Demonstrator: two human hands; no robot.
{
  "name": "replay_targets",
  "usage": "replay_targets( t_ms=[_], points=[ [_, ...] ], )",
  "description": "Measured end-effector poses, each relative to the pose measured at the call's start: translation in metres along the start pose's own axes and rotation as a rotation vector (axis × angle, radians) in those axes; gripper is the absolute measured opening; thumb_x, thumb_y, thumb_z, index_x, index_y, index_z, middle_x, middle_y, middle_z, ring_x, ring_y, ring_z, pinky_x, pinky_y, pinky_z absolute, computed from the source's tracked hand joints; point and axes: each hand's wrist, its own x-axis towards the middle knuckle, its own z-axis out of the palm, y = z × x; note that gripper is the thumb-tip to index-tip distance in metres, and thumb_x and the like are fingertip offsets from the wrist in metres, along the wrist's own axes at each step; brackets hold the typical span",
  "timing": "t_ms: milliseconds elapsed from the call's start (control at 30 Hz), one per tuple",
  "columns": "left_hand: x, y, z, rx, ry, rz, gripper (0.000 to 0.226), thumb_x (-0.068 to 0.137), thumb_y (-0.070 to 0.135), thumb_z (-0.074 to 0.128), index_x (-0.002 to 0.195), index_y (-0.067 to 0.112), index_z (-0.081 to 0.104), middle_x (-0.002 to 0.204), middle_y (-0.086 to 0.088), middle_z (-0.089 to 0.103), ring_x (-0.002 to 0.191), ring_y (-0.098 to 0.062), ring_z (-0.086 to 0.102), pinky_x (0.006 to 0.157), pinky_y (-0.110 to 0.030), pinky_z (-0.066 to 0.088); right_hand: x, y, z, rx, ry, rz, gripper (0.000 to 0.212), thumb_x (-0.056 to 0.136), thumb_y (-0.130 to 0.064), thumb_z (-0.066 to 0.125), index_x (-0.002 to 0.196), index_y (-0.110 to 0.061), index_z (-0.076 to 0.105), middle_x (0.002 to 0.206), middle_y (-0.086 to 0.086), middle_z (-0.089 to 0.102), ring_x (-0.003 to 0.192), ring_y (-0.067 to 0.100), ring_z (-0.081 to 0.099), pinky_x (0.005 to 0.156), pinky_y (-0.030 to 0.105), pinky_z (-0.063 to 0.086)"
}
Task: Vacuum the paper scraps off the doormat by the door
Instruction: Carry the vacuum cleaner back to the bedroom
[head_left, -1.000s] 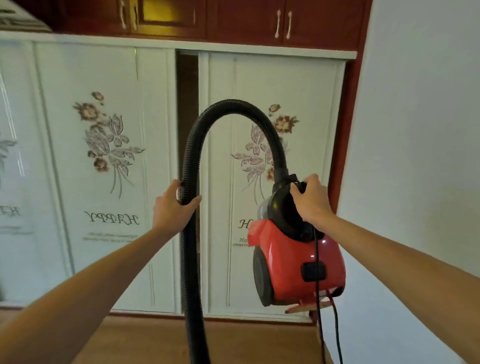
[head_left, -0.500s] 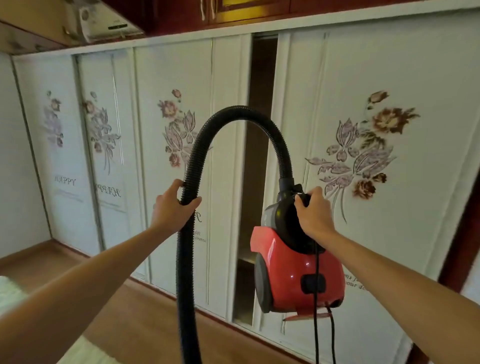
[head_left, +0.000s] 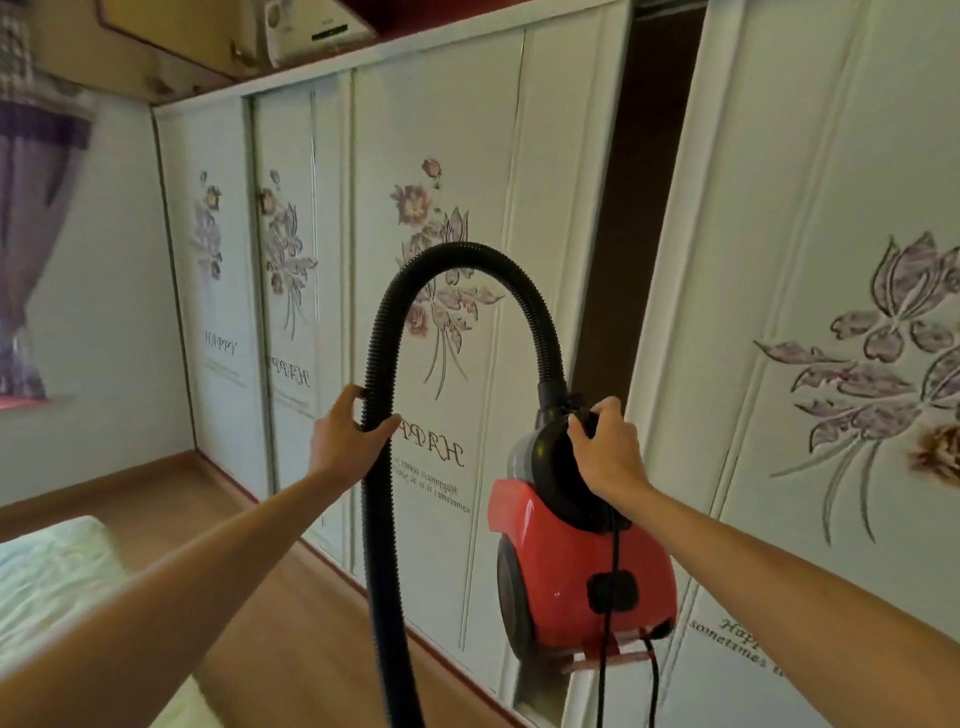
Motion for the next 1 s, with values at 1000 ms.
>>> replay_targets(
  t_ms=[1000],
  points=[
    [0.322,-0.202,0.001,0.262,0.492,-0.252,0.043,0.087,0.036,0.073,0.121,0.017,0.055,0.097,-0.017,0.071,0.077,-0.025,0.064,0.069,-0.033,0.049,0.336,-0.087,0.433,0.252,-0.467,-0.240,0.024,0.099,-0.032,0.051,0.102,-0.012,0.039,0.083,0.004,0.051,0.072,0.029,0.061,0.060,0.053,0.058]
  ],
)
